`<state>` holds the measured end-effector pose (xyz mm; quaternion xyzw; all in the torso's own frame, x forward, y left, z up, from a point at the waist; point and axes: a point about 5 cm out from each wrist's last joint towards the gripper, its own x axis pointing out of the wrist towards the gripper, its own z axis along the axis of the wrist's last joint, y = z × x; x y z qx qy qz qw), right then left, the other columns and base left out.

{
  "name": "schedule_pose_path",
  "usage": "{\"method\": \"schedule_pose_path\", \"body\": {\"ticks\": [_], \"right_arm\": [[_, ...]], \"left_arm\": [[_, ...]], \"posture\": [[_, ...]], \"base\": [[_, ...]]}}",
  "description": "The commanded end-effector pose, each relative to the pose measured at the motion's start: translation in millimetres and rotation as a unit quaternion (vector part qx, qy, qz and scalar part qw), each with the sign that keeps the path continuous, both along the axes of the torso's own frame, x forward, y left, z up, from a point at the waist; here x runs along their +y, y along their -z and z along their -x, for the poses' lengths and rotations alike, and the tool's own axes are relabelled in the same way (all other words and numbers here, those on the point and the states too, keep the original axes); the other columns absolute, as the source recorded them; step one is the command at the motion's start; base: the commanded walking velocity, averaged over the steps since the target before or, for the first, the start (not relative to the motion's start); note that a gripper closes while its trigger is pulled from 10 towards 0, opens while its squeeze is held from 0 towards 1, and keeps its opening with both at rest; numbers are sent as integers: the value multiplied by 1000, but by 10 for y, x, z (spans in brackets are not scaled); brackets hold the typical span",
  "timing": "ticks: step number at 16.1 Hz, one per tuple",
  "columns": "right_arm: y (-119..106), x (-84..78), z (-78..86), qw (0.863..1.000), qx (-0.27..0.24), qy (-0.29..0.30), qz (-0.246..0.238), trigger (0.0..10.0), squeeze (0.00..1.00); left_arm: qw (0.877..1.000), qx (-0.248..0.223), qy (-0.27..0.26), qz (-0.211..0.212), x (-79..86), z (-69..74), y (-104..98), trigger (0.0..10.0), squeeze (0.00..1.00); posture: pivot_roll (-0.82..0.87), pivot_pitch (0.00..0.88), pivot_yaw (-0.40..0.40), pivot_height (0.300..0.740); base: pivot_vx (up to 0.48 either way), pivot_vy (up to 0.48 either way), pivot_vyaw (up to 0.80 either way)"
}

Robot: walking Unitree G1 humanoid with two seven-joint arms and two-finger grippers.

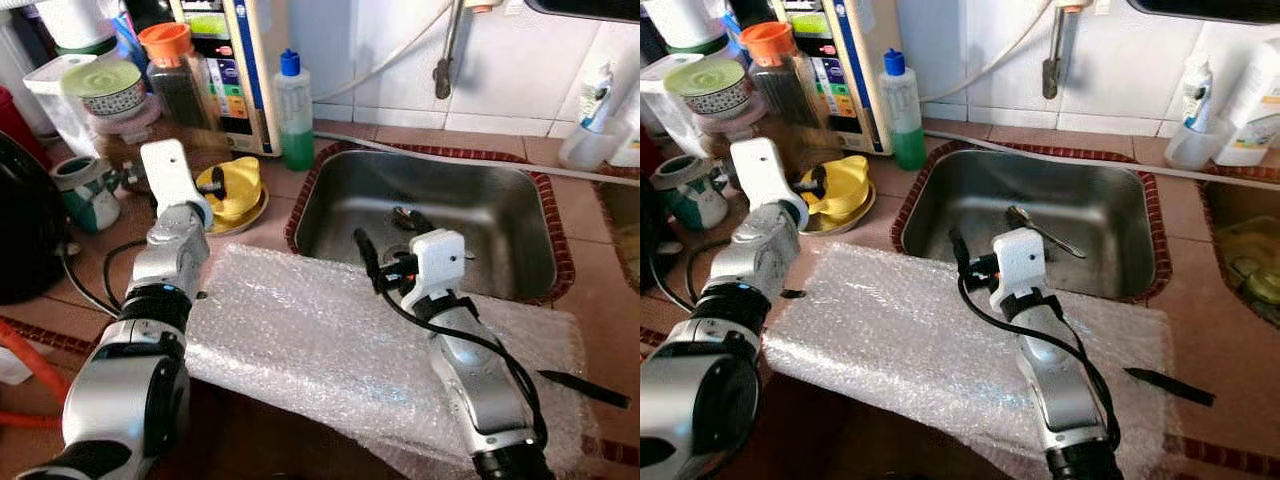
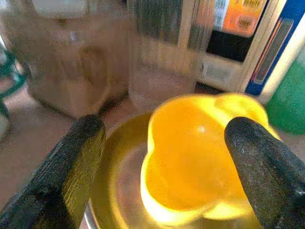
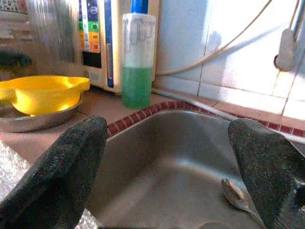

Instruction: Kitchen organization

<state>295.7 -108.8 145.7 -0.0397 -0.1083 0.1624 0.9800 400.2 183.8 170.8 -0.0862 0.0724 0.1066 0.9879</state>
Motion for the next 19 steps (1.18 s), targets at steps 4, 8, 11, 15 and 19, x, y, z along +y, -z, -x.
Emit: {"method": "schedule_pose_path", "body": {"ticks": [4,8,11,15,19], "right_arm": [[-107,137,104,997,5,-70,-17,10000,0],[-235,222,184,992,7,-122,-10,10000,0],[-243,236,203,992,12,-128,-2,10000,0],[-254,246,206,991,17,-130,1,10000,0],[-257,258,190,992,18,-128,2,10000,0]], "left_arm": [[998,24,-11,61,51,-24,20,10000,0],[995,52,-28,81,110,-10,106,10000,0],[991,63,-31,112,125,-8,125,4824,0],[988,63,-35,137,153,-19,94,0,0],[983,69,-42,162,201,-6,118,0,0]], "posture": [[-28,44,136,740],[-25,44,133,740],[-25,46,133,740],[-25,46,133,740],[-17,44,132,740]], "base": [[0,0,0],[0,0,0],[0,0,0],[0,0,0],[0,0,0]]}}
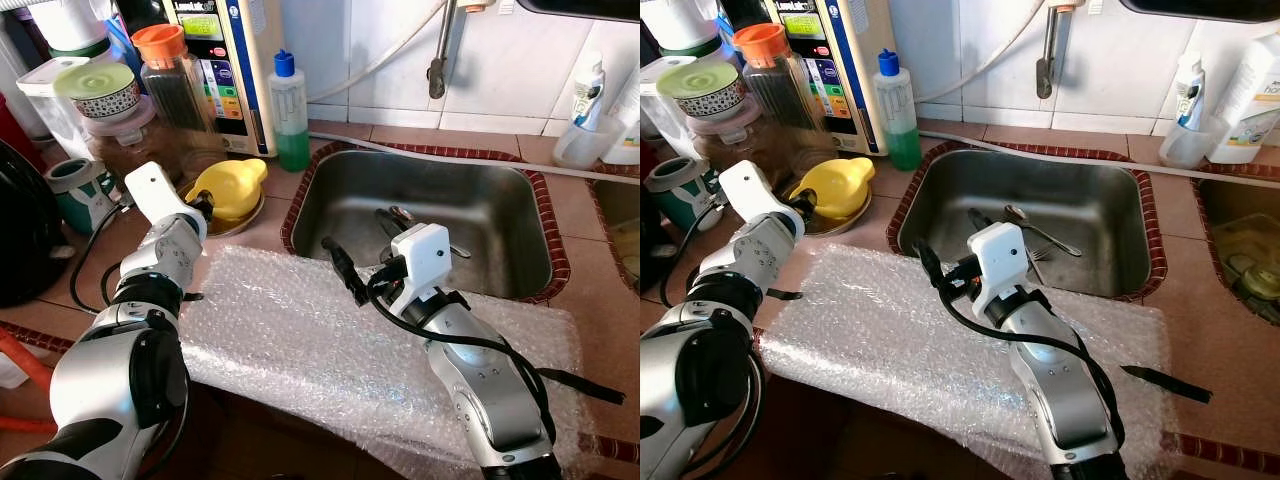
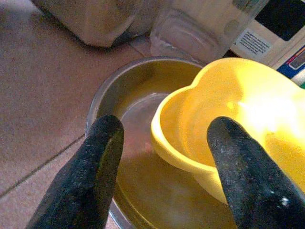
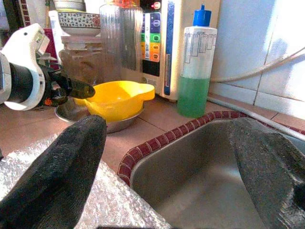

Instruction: Kitchen organization

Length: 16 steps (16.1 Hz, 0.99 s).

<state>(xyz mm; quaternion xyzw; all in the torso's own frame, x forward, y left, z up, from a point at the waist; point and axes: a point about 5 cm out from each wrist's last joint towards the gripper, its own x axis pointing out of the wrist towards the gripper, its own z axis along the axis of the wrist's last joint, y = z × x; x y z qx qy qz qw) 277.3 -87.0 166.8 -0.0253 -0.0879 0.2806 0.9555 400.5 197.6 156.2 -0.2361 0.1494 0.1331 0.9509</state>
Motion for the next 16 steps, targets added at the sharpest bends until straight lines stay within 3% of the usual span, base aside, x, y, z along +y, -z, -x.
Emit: {"method": "schedule_pose_path", "body": {"ticks": [1,8,16], "right_arm": [[-44,45,7,1000,-5,-8,-1,10000,0],[-31,61,-6,1000,-2,-10,1,10000,0],[-29,65,-11,1000,-1,-13,0,10000,0]], "left_arm": [[1000,7,-10,9,73,2,-19,0,0],[999,12,-4,44,52,6,6,0,0],[999,21,-17,36,106,37,60,0,0]], "posture": [[-17,44,132,740],[-11,43,130,740],[-10,40,125,740]], "base": [[0,0,0],[0,0,0],[0,0,0]]}}
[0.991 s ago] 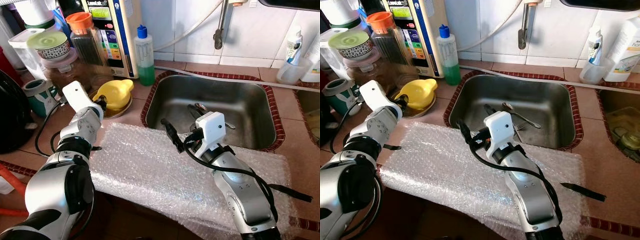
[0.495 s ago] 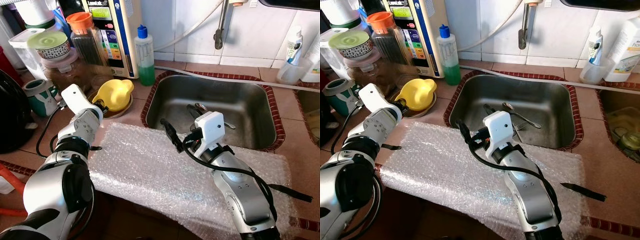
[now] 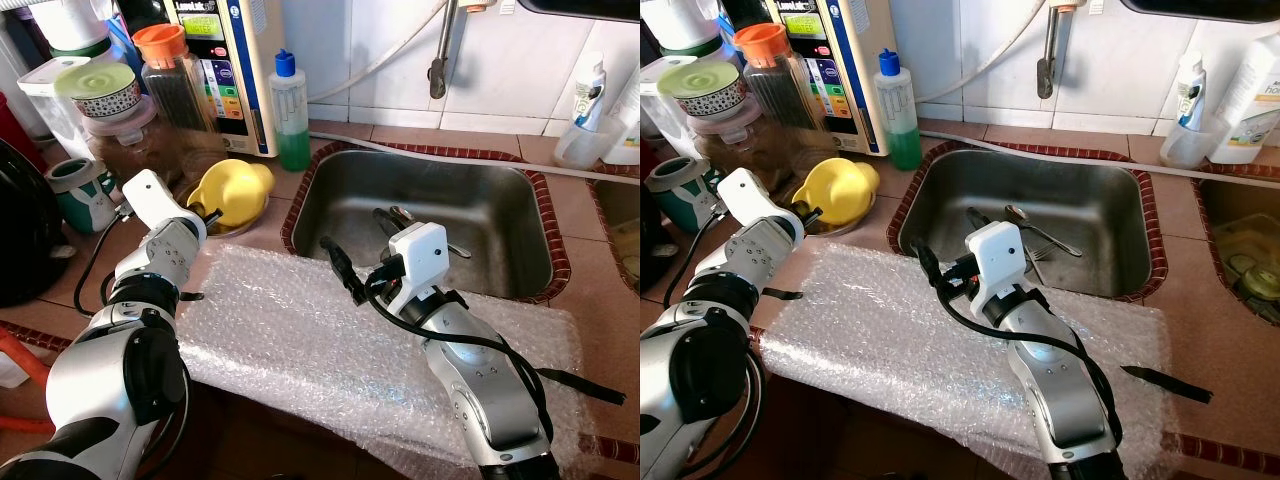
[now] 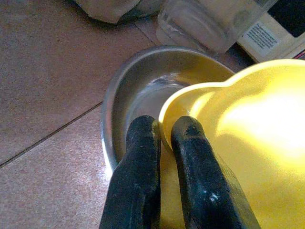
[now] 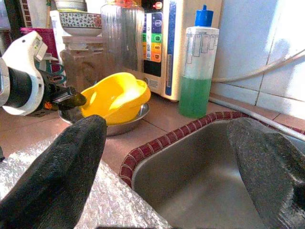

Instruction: Kitchen organization

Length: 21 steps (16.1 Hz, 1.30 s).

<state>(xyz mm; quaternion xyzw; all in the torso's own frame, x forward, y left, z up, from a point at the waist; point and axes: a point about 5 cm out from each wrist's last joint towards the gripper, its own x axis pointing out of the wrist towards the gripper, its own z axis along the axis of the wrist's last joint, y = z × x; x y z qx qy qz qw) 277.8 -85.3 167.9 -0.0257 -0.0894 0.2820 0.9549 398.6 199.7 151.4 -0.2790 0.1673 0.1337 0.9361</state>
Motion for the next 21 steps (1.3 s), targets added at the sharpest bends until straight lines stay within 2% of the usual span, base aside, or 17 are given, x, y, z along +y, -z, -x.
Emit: {"method": "schedule_pose_path", "body": {"ticks": [1,4,8,11,12,13,17,19,21], "right_arm": [[-20,48,-7,1000,0,-11,0,10000,0],[-33,55,-3,1000,-2,-16,-6,10000,0],[-92,68,20,999,-12,-29,-24,10000,0],[-117,61,12,999,-17,-29,-25,10000,0],[-133,54,-5,999,-21,-25,-25,10000,0],[-138,50,-14,999,-22,-22,-26,10000,0],[-153,18,-74,999,-23,7,-34,10000,0],[-178,-5,-108,998,-26,26,-44,10000,0],[-190,-12,-118,998,-27,30,-47,10000,0]], "left_arm": [[1000,10,-21,-13,115,28,22,0,0],[999,11,-29,-15,158,54,61,0,0],[998,-27,-38,-42,166,64,45,0,0],[995,-77,-49,-36,142,36,-73,0,0],[992,-114,-48,-34,104,18,-159,0,0],[990,-132,-44,-29,76,12,-192,0,0],[973,-222,-9,-66,-132,20,-386,0,0],[967,-239,22,-90,-233,32,-408,0,0],[965,-242,34,-92,-275,37,-402,0,0]], "posture": [[-10,40,125,740],[-7,38,124,740],[-9,38,122,740],[-7,35,119,740],[-8,32,118,740],[-6,32,118,740],[0,29,115,740],[2,28,116,740],[2,28,117,740]], "base": [[0,0,0],[0,0,0],[0,0,0],[0,0,0],[0,0,0],[0,0,0],[0,0,0],[0,0,0],[0,0,0]]}}
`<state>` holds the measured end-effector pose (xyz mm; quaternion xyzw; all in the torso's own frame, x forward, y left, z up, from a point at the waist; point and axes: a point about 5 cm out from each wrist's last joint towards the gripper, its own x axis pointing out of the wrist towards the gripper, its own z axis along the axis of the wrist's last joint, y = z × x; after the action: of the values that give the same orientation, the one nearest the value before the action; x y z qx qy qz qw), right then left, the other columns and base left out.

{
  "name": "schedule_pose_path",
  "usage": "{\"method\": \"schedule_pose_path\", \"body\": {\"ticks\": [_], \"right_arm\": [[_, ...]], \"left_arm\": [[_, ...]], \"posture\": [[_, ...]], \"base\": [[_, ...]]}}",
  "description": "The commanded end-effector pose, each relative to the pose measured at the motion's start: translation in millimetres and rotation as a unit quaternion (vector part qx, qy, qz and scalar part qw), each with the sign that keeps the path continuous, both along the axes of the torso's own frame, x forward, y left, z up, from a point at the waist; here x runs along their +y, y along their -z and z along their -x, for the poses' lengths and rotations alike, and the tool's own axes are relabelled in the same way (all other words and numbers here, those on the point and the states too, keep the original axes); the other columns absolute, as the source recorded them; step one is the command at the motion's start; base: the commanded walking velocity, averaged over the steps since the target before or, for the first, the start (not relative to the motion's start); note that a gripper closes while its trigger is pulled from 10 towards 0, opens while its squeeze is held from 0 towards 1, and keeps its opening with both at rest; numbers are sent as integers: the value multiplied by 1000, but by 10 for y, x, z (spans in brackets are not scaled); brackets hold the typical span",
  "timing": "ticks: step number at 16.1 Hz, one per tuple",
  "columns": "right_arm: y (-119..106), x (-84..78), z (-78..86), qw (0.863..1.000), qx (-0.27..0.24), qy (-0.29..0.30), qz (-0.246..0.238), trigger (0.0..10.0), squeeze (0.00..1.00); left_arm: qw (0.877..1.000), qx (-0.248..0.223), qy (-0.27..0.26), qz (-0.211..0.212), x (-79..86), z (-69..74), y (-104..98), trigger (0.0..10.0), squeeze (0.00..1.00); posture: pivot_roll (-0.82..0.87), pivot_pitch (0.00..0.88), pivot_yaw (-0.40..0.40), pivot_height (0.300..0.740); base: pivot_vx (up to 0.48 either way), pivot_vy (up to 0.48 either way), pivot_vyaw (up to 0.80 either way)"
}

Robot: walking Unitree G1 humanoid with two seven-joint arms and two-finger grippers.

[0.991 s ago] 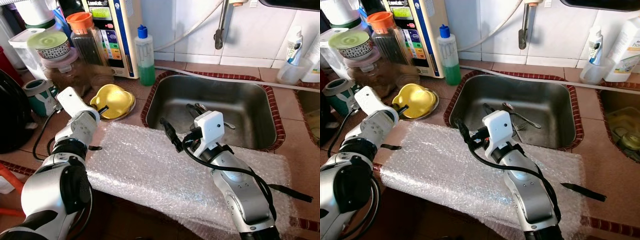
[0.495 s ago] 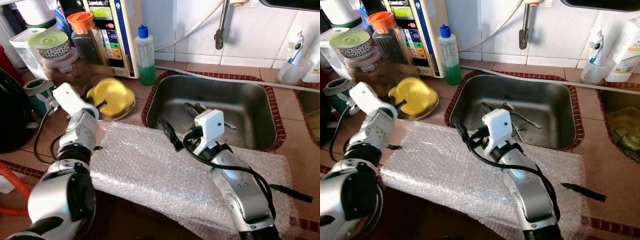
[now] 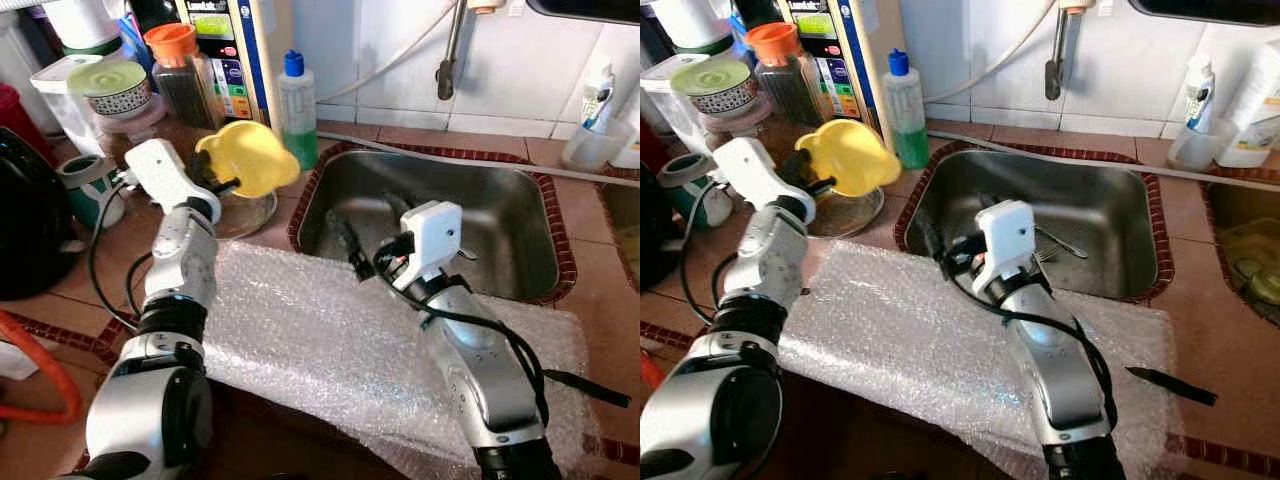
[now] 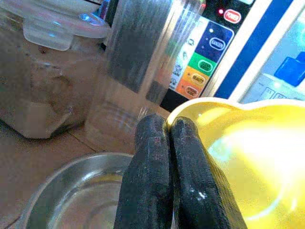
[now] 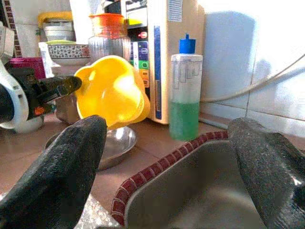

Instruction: Kitchen organization

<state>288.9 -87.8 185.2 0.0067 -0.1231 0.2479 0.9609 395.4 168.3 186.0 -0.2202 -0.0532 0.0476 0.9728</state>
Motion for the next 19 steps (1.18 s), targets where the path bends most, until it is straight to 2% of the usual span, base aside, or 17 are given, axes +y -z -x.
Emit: {"method": "schedule_pose_path", "body": {"ticks": [1,14,15,16,17,19], "right_arm": [[-17,14,-7,1000,-4,0,-3,10000,0],[-17,14,-7,1000,-4,0,-3,10000,0],[-28,4,-22,1000,-7,7,-5,10000,0],[-47,-90,-160,998,-2,57,-17,10000,0],[-56,-131,-213,997,0,77,-23,10000,0],[-66,-146,-216,996,-3,80,-25,10000,0]], "left_arm": [[1000,-14,-2,-11,39,5,-56,0,0],[1000,-14,-2,-11,39,5,-56,0,0],[1000,-19,11,-15,-13,21,-51,0,0],[994,-38,97,-40,-434,115,0,0,0],[990,-47,128,-46,-576,157,6,0,0],[991,-49,118,-48,-519,139,-14,0,0]], "posture": [[2,28,117,740],[2,28,117,740],[1,28,117,740],[4,25,117,740],[4,25,117,740],[4,25,116,740]], "base": [[0,0,0],[0,0,0],[0,0,0],[0,0,0],[0,0,0],[0,0,0]]}}
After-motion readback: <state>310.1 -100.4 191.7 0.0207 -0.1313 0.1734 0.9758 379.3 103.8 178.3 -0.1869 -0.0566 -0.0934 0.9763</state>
